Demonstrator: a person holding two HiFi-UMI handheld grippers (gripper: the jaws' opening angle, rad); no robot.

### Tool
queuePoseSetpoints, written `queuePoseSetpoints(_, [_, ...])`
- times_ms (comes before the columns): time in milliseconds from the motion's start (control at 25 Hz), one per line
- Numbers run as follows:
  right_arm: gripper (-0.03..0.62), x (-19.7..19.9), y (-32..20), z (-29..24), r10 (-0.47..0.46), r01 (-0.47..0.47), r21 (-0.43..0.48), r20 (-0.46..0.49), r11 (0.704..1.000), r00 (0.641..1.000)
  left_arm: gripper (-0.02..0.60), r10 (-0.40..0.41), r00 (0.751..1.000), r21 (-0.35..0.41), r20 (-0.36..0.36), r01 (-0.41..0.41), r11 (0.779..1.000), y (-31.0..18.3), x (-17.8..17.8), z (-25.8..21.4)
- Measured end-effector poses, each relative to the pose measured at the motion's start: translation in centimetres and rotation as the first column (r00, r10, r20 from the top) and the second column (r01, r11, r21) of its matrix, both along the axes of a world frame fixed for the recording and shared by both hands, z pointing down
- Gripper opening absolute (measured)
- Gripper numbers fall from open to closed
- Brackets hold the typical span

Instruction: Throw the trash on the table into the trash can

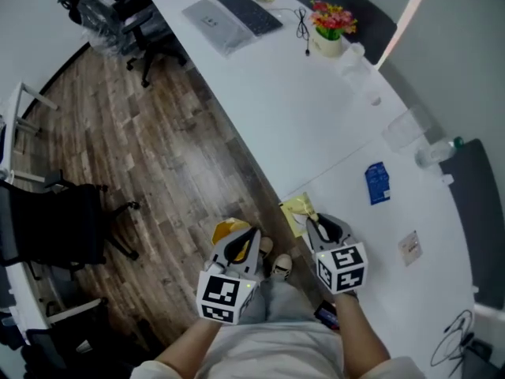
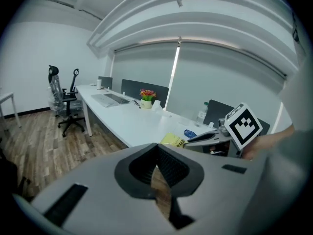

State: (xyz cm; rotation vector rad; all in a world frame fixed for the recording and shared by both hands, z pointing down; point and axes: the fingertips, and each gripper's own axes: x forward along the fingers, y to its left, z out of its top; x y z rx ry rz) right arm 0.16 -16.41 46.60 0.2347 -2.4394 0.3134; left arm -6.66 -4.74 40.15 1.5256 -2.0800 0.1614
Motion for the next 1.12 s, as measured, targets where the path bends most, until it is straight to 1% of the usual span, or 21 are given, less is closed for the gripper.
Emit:
queuePoseSetpoints(80, [0.095,-0.7,1.2,0.1,-0.051,0.051,-0.010,-0.002,0.999,0.999,0.002,-0.054,0.999,-0.006,-0.001,0.054,0.998,1.3,-0.2,0.3])
queuePoseSetpoints(200, [0.095,-1.5,2.9,0.2,-0.114,0.114,-0.018,-0.003,0.993,0.993,0.002,-0.140,0.990,-0.010,-0.007,0.140,0.990,3.5,-0.9,0.6])
queuePoseSetpoints(360, [0.095,-2.9,5.4,0.7,-0.178,0.178,-0.030,-0.014,0.984,0.984,0.002,-0.242,0.969,-0.009,-0.041,0.242,0.970,7.2,-2.2,0.6])
queuePoseSetpoints(480, [0.097,-4.3,7.6,1.0,-0.224,0.223,-0.033,-0.021,0.974,0.974,0.002,-0.307,0.950,-0.014,-0.048,0.307,0.952,10.4,-3.2,0.7])
queuePoseSetpoints(600, [0.096,-5.9,10.0,1.4,-0.257,0.256,-0.026,-0.019,0.966,0.966,0.002,-0.343,0.938,-0.017,-0.045,0.343,0.939,13.5,-4.0,1.0])
queuePoseSetpoints(720, [0.095,-7.1,12.9,2.4,-0.291,0.290,-0.029,-0.042,0.957,0.956,0.002,-0.374,0.926,-0.023,-0.051,0.373,0.927,16.5,-4.7,1.3])
queuePoseSetpoints(880, [0.096,-8.5,15.7,3.8,-0.339,0.337,-0.035,-0.063,0.941,0.939,0.002,-0.395,0.918,-0.018,-0.036,0.394,0.919,19.4,-5.7,1.4])
queuePoseSetpoints(1120, [0.095,-8.9,19.4,8.2,-0.397,0.392,-0.061,-0.100,0.918,0.913,0.002,-0.414,0.907,-0.053,-0.077,0.411,0.910,22.2,-5.4,5.2])
